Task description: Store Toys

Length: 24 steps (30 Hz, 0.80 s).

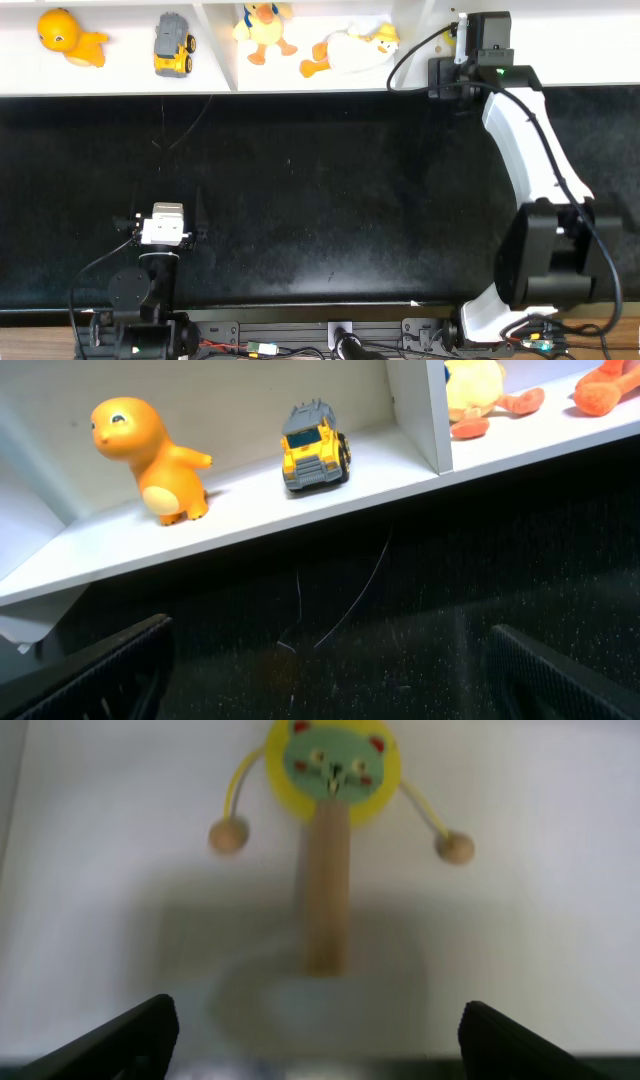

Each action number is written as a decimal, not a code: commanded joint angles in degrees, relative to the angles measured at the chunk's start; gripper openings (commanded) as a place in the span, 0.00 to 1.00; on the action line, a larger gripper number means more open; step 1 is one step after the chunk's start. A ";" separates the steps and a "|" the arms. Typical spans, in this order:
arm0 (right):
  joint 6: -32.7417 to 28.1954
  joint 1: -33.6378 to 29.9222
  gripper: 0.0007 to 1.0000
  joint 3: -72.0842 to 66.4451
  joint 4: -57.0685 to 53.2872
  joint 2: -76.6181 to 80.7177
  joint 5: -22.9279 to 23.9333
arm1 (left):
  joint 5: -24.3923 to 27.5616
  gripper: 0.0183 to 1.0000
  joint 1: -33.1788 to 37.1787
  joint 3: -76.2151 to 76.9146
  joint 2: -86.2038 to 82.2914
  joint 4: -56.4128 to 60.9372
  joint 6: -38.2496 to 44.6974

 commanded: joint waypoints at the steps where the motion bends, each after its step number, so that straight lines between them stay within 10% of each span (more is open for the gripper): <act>1: -0.11 -0.11 1.00 1.20 -4.96 -5.05 -0.42 | -0.68 1.00 -0.33 -0.44 -0.59 0.24 -0.61; 24: 2.91 -0.17 1.00 -6.62 -40.15 -36.17 -0.04 | -0.70 1.00 -0.31 -0.44 -0.59 0.24 -0.59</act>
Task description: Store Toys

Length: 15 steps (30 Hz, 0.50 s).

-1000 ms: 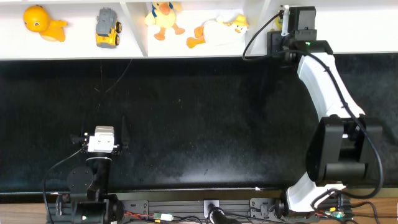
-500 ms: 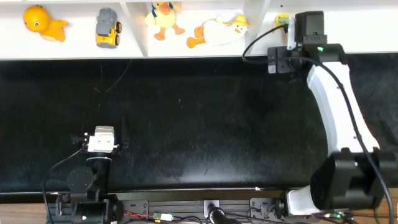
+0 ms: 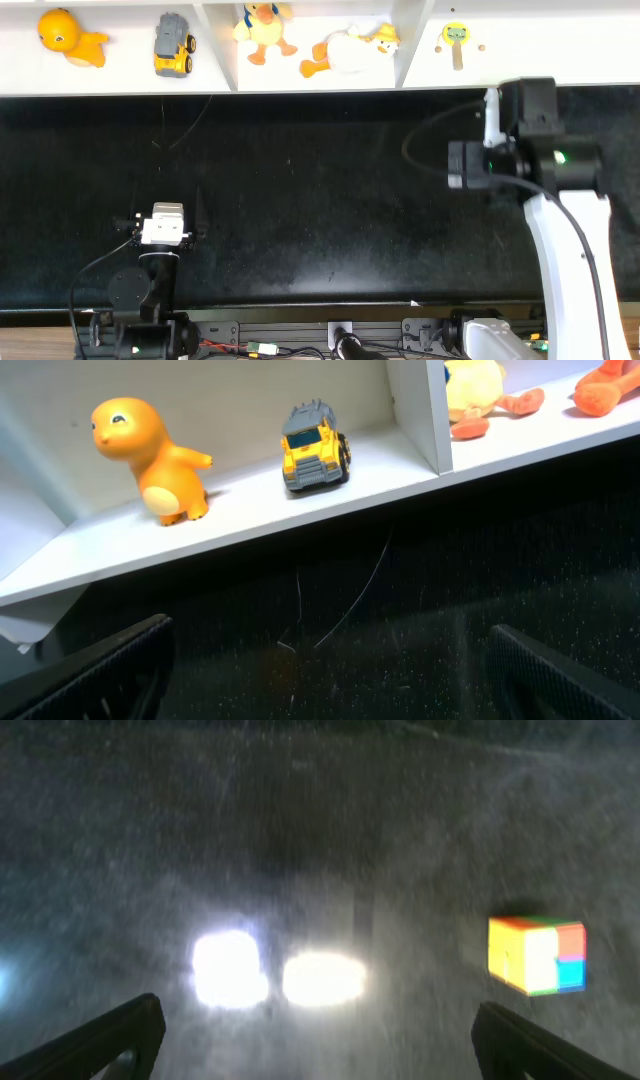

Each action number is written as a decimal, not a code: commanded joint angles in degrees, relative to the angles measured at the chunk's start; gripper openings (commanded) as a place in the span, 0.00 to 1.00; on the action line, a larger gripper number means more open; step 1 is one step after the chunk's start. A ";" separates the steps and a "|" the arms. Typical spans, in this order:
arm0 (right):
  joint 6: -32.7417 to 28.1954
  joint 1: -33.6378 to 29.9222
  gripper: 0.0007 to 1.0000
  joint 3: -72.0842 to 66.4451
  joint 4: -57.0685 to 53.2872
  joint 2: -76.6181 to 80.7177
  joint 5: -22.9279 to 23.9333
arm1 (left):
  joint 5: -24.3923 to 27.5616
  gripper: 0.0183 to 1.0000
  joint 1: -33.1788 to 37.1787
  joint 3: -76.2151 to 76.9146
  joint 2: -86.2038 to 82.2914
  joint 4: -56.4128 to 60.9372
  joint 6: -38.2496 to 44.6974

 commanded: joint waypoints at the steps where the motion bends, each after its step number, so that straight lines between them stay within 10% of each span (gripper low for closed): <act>1: 0.66 -0.17 1.00 -0.28 -1.55 -5.57 -0.22 | -0.68 1.00 -0.33 -0.44 -0.59 0.24 -0.59; 15: 0.61 -0.17 0.99 -0.28 0.94 -6.32 -0.33 | -0.68 1.00 -0.33 -0.44 -0.59 0.24 -0.59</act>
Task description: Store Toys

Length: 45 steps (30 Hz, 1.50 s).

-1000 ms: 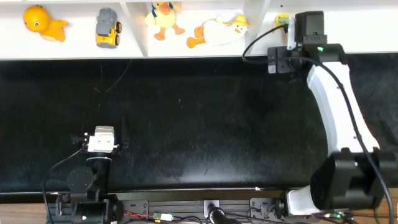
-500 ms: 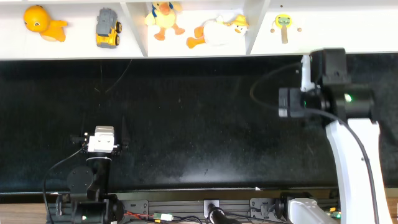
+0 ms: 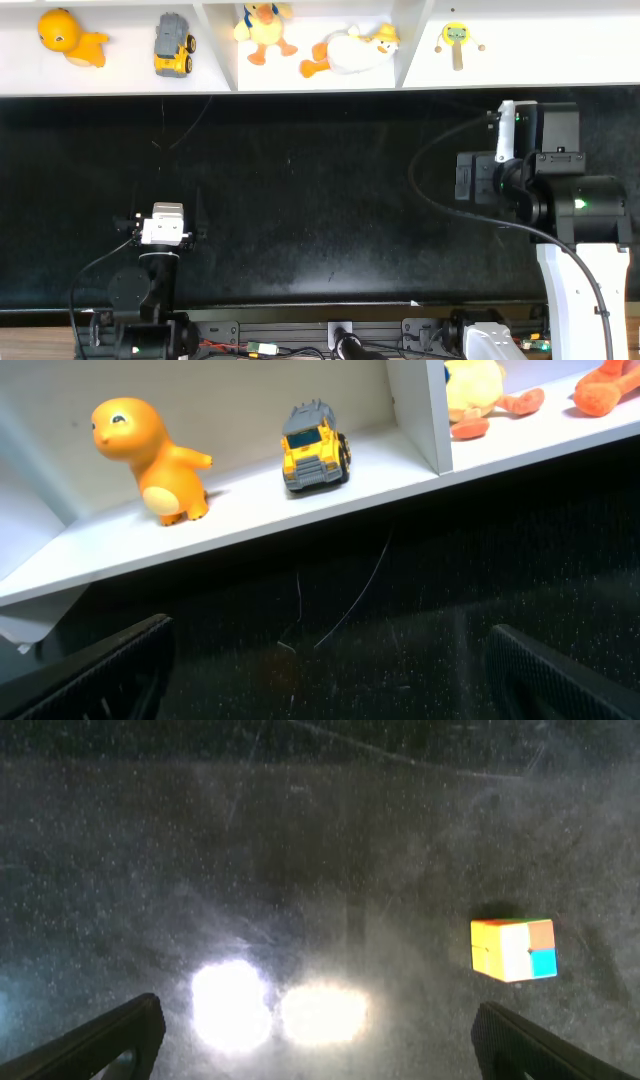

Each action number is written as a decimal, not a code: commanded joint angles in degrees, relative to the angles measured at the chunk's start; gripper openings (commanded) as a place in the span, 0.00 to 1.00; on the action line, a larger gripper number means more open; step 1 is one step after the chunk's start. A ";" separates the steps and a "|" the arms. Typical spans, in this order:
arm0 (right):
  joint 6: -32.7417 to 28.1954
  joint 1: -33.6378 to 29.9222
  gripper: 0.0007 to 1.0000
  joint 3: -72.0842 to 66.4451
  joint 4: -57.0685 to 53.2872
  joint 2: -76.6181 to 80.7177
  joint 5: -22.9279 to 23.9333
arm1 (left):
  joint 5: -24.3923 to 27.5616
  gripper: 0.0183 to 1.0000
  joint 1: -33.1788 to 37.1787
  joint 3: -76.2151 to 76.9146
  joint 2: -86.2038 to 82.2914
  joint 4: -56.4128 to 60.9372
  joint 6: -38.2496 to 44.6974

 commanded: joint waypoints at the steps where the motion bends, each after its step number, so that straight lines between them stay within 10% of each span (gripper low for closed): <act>1: 0.28 -0.17 0.99 -0.26 1.03 0.07 0.17 | -0.68 1.00 -0.33 -0.44 -0.59 0.24 -0.61; 15: -5.16 -2.89 1.00 -0.59 -0.20 0.15 1.09 | -0.68 1.00 -0.33 -0.44 -0.59 0.24 -0.59; 28: -35.98 -41.75 1.00 -11.67 1.44 -2.14 -19.61 | -0.68 1.00 -0.33 -0.44 -0.59 0.24 -0.59; 45: -50.71 -66.49 1.00 -15.50 15.65 9.86 -25.62 | -0.68 1.00 -0.33 -0.44 -0.59 0.24 -0.59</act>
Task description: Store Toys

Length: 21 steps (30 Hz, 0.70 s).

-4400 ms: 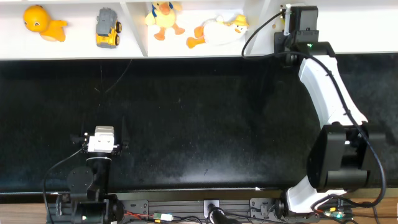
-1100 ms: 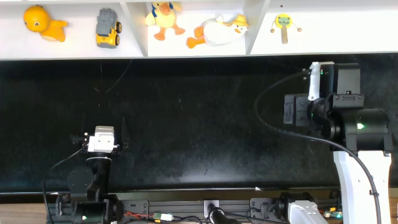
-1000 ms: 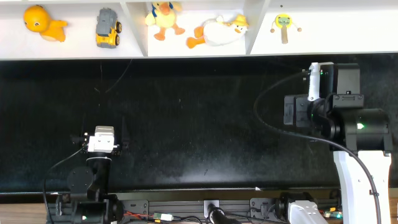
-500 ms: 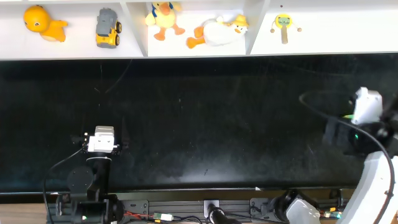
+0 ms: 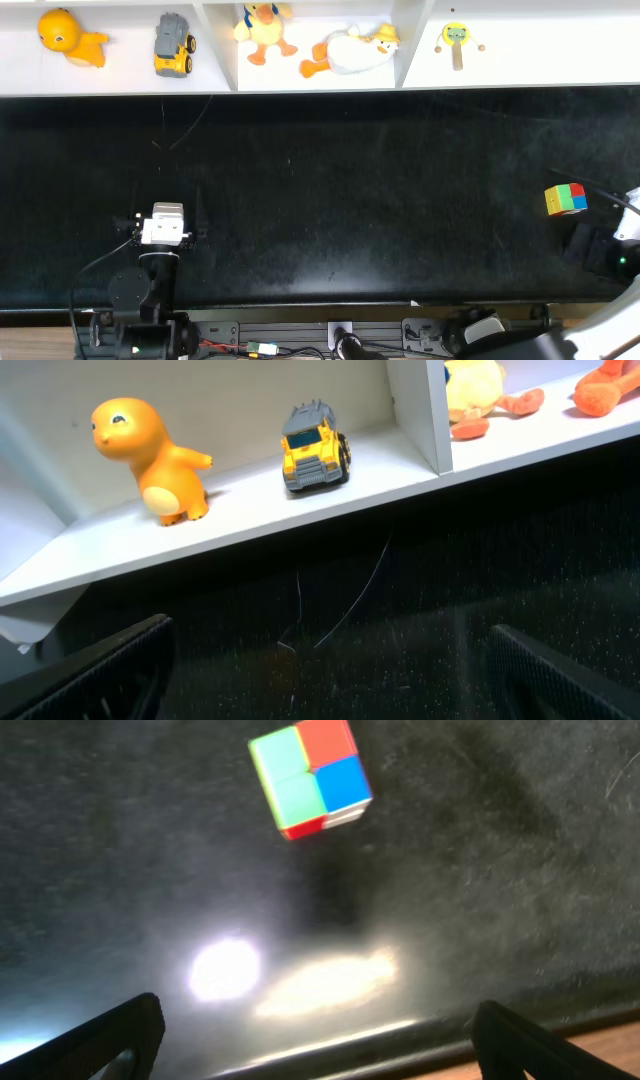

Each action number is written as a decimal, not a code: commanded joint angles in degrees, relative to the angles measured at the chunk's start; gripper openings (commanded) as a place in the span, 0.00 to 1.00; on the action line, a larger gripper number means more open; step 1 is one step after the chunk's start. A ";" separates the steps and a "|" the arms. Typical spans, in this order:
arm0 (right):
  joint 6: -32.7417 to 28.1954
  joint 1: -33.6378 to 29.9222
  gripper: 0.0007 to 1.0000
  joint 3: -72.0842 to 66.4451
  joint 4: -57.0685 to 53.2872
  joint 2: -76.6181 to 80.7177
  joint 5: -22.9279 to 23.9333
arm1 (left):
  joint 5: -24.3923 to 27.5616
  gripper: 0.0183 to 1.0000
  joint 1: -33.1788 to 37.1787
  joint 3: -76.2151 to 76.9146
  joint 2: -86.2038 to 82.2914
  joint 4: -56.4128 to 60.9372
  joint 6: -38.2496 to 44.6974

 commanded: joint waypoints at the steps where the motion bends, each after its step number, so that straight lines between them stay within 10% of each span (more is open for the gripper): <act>1: -3.69 -1.62 1.00 -0.28 6.69 3.39 -2.36 | -0.68 1.00 -0.33 -0.44 -0.59 0.24 -0.61; 21: -9.60 12.92 0.99 -0.35 16.15 17.66 -3.54 | -0.68 1.00 -0.33 -0.44 -0.59 0.24 -0.61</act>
